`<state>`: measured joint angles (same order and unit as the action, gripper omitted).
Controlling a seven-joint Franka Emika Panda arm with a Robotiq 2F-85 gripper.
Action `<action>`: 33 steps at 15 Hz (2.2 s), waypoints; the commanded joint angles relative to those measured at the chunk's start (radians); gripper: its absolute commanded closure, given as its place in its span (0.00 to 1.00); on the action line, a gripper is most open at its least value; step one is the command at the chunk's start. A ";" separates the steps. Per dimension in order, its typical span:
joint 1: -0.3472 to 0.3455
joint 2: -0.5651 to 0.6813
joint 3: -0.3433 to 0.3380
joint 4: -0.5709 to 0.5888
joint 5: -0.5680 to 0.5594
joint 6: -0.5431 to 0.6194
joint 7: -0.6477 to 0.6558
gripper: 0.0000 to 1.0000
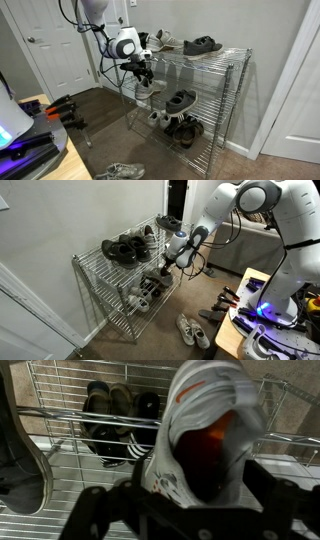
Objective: Move the white shoe from the second rack to the first rack
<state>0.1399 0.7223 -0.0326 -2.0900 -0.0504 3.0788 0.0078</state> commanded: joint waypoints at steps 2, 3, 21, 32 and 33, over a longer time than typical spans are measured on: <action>0.053 -0.185 -0.045 -0.303 0.005 0.246 0.010 0.00; 0.065 -0.215 -0.055 -0.358 0.013 0.288 0.001 0.00; -0.099 0.092 0.065 -0.008 0.006 0.124 -0.014 0.00; -0.114 0.160 0.073 0.108 0.006 0.063 -0.019 0.72; -0.110 0.154 0.069 0.105 0.006 0.062 -0.017 0.78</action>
<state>0.0388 0.8894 0.0306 -1.9923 -0.0469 3.1682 0.0086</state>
